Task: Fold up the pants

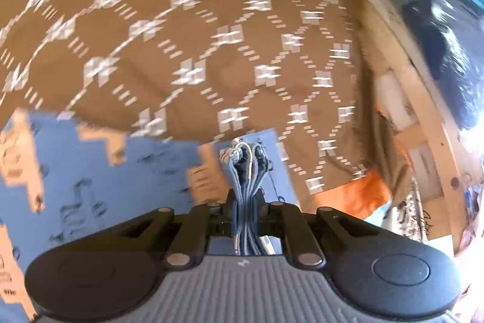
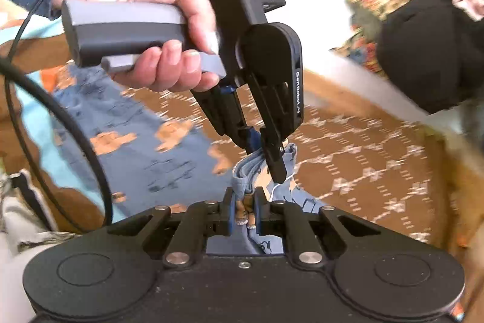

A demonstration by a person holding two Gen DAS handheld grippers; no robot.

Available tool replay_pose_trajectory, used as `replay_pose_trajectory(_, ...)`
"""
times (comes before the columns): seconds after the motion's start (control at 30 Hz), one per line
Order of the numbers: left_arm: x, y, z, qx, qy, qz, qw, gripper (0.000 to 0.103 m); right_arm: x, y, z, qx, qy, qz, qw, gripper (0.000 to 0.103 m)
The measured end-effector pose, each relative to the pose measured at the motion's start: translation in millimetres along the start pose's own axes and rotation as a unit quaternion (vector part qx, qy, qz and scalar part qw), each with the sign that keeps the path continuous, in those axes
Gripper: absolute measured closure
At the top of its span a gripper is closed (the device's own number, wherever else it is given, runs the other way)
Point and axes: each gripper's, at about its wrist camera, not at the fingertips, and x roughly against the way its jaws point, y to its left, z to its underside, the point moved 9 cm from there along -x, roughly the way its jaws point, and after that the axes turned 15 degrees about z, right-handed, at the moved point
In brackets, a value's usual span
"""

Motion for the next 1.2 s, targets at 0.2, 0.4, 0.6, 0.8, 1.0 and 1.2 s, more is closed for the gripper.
replay_pose_trajectory(0.2,-3,58,17,0.038,-0.005,0.017,0.9991,0.092,-14,42,12,-0.003,0.047,-0.038,0.998,0.090)
replay_pose_trajectory(0.4,-4,85,26,0.053,-0.012,0.042,0.9976,0.086,-23,59,26,-0.020,0.083,-0.057,0.995,0.090)
replay_pose_trajectory(0.6,-1,88,29,0.054,-0.022,0.045,0.9973,0.085,-28,58,30,-0.032,0.084,-0.064,0.994,0.089)
replay_pose_trajectory(0.8,3,86,31,0.039,-0.025,0.032,0.9984,0.085,-30,57,31,-0.039,0.084,-0.063,0.994,0.089)
replay_pose_trajectory(1.0,6,90,31,0.060,-0.031,0.044,0.9968,0.088,-29,57,31,-0.037,0.082,-0.062,0.994,0.088)
replay_pose_trajectory(1.2,7,87,32,0.051,-0.034,0.031,0.9976,0.092,-28,59,31,-0.031,0.080,-0.060,0.995,0.088)
